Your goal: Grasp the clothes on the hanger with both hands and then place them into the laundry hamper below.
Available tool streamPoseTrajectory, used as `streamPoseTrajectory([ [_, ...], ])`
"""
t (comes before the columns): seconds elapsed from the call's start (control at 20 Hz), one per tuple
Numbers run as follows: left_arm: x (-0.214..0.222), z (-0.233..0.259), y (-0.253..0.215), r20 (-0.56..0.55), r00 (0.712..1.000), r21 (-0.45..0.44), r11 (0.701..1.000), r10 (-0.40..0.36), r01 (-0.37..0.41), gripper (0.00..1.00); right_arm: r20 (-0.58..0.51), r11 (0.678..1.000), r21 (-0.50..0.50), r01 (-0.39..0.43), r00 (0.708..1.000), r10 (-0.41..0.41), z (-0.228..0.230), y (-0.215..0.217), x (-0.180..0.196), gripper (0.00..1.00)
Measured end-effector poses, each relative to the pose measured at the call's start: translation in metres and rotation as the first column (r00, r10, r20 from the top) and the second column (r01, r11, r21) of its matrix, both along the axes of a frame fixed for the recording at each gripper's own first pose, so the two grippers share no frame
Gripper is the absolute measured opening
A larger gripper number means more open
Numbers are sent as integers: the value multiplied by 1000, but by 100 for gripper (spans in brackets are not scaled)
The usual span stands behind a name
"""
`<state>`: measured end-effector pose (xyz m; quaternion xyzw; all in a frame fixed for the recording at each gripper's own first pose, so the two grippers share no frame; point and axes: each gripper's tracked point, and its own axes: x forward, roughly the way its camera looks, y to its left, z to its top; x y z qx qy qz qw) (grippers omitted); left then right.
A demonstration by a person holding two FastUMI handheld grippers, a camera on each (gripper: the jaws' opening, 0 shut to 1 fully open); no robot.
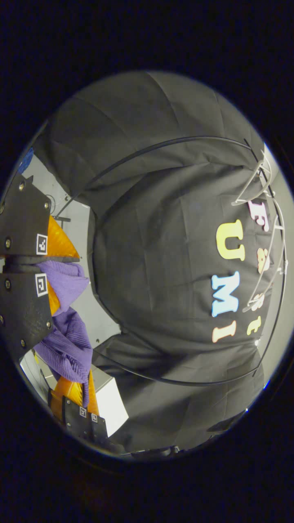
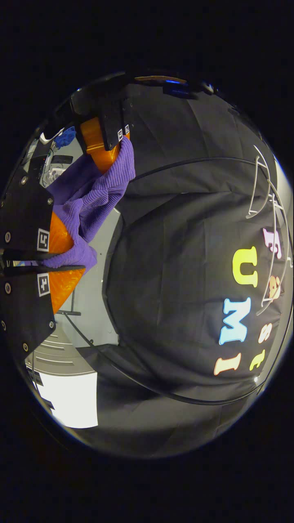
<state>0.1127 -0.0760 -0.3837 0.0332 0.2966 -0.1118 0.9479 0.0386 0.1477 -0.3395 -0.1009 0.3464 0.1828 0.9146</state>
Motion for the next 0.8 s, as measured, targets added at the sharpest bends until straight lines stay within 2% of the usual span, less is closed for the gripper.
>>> streamPoseTrajectory([
  [0.05, -5, -12, 0, -20, 1000, 6, 1000, -5, 5, 6, -20, 1000, -12, 1, 1000, -1, -7, -3, -5, 6],
  [0.1, -9, -20, 1, -35, 999, 15, 1000, -8, 9, 1, -38, 1000, -22, 2, 999, -3, -16, -5, -11, 6],
  [0.2, -16, -37, 7, -72, 997, 38, 999, -10, 13, 1, -76, 998, -58, 8, 997, -13, -31, -13, -20, 7],
  [0.4, -30, -73, 18, -162, 987, 87, 996, 5, 9, 3, -162, 993, -120, -10, 987, -10, -53, -25, -39, 12],
  [0.45, -37, -81, 21, -191, 982, 93, 996, 6, 12, 7, -166, 991, -132, -16, 986, -6, -55, -26, -43, 14],
  [0.5, -44, -86, 24, -208, 978, 99, 995, 10, 10, 7, -163, 991, -133, -23, 987, 1, -54, -27, -43, 18],
  [0.55, -49, -89, 27, -212, 977, 103, 995, 12, 10, 4, -165, 991, -133, -30, 986, 8, -53, -28, -44, 32],
  [0.6, -53, -91, 29, -221, 975, 102, 995, 11, 11, 18, -163, 990, -137, -35, 987, 12, -53, -28, -47, 36],
  [0.65, -59, -85, 31, -210, 978, 103, 995, 11, 11, 38, -161, 990, -138, -37, 987, 15, -51, -27, -49, 49],
  [0.7, -59, -80, 35, -195, 981, 106, 994, 15, 6, 57, -158, 990, -137, -37, 987, 15, -52, -28, -52, 56],
  [0.75, -59, -74, 41, -180, 983, 113, 994, 26, -6, 77, -155, 990, -135, -32, 988, 11, -51, -28, -52, 71],
  [0.8, -58, -66, 47, -166, 985, 117, 993, 40, -21, 96, -149, 991, -135, -24, 989, 4, -49, -29, -53, 77],
])
